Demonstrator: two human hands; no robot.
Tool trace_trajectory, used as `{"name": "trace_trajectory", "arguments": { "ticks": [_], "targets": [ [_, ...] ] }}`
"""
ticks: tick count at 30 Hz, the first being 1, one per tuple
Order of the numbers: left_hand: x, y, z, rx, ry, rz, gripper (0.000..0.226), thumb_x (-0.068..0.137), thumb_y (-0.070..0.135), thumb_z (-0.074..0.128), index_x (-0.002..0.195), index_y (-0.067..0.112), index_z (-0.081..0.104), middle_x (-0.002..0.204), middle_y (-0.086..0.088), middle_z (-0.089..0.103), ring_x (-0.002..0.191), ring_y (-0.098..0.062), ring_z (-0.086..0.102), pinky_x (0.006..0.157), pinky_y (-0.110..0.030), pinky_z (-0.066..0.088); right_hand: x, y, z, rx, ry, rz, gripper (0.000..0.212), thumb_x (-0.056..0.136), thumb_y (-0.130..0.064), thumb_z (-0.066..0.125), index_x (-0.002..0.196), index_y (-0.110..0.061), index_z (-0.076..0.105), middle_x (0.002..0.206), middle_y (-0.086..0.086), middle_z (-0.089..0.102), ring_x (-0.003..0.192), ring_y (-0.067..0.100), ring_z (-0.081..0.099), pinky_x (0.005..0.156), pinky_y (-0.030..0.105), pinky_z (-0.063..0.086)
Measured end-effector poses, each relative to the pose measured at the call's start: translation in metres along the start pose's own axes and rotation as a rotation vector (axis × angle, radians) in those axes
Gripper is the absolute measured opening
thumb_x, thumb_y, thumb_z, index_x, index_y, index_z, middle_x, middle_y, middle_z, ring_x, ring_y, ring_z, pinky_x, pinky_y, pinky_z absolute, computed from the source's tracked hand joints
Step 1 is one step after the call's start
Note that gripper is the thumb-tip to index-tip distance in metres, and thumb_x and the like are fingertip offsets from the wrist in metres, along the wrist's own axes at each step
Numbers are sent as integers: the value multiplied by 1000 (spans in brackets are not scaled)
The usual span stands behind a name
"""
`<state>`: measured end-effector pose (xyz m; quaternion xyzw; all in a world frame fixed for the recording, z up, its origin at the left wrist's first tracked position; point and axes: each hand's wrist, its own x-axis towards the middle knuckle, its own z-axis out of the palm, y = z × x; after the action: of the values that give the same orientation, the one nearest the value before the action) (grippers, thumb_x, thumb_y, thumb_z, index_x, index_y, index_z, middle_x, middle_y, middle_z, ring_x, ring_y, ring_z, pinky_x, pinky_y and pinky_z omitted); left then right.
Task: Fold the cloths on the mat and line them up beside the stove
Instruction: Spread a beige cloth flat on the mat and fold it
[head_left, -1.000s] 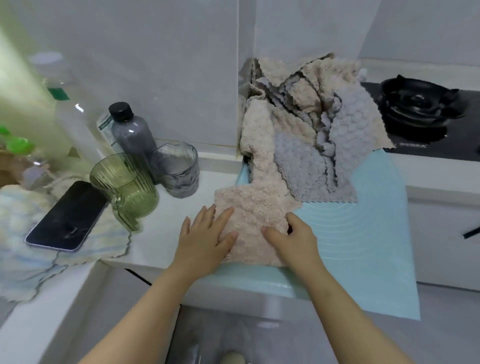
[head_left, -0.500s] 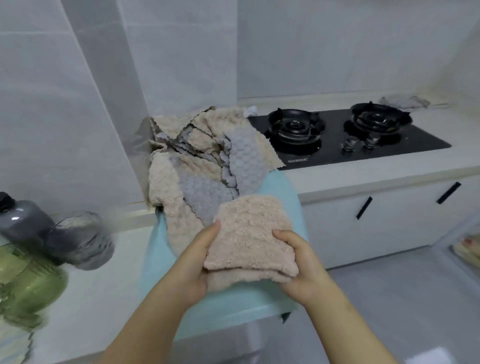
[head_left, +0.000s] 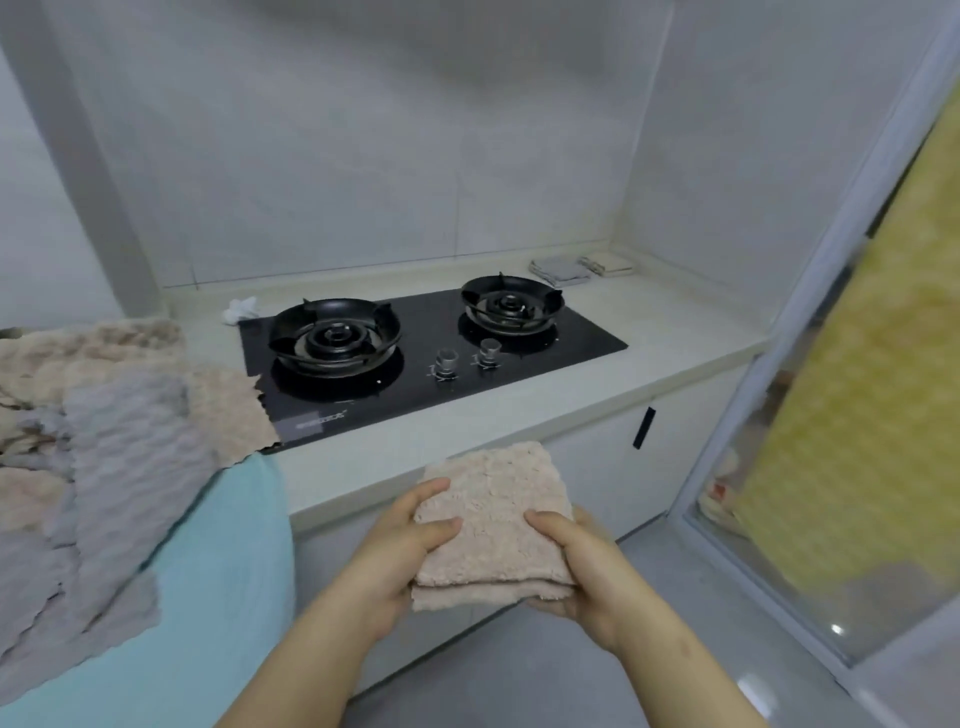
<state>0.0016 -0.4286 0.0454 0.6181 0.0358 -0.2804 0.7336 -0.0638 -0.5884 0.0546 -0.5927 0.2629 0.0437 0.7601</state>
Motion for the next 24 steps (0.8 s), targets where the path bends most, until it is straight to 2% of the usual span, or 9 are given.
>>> {"name": "trace_trajectory", "arguments": {
  "ticks": [3,8,13,15,18,21,24],
  "targets": [
    [42,3,58,-6,-27,-14,43,86,-6,56,113,28,57,110,-8,66,88,-22,66,72,-30,54,26,-23,-58,3,70,-23,21,90,-20,59,110,-21,53,104,3,65,82,19,65,57,29,53],
    [101,15,129,-22,-51,-42,45,86,-7,55,115,29,53,109,-5,65,81,-18,65,49,-19,52,77,-56,-123,90,127,-70,25,90,-13,59,112,-22,52,101,2,65,82,19,65,59,30,53],
    [182,36,180,-29,-76,-26,51,79,3,69,120,30,53,110,-5,68,91,-20,68,62,-25,53,145,-94,-168,127,174,-89,24,91,-12,58,110,-26,53,100,3,66,84,21,65,59,30,53],
    [219,47,201,-8,-93,-8,52,79,2,69,120,31,52,107,-3,67,89,-18,67,59,-23,53,179,-114,-186,117,192,-106,20,91,-11,57,104,-26,55,100,3,67,84,20,66,57,29,53],
    [285,66,231,16,-109,28,50,82,0,65,116,35,50,104,10,57,87,-12,62,58,-21,50,238,-146,-213,71,238,-122,14,91,-12,56,104,-18,57,101,6,67,84,21,65,59,30,53],
    [354,88,258,96,-96,60,49,83,3,64,110,43,52,110,3,56,91,-20,61,58,-28,50,296,-178,-235,54,261,-93,12,92,-12,55,104,-12,57,96,9,67,73,22,63,56,29,51],
    [414,104,283,122,-106,86,48,83,2,62,102,45,53,106,3,58,88,-20,60,54,-27,50,348,-208,-258,62,279,-84,13,92,-13,56,104,-11,57,93,12,68,73,27,63,65,35,50]
  ]
}}
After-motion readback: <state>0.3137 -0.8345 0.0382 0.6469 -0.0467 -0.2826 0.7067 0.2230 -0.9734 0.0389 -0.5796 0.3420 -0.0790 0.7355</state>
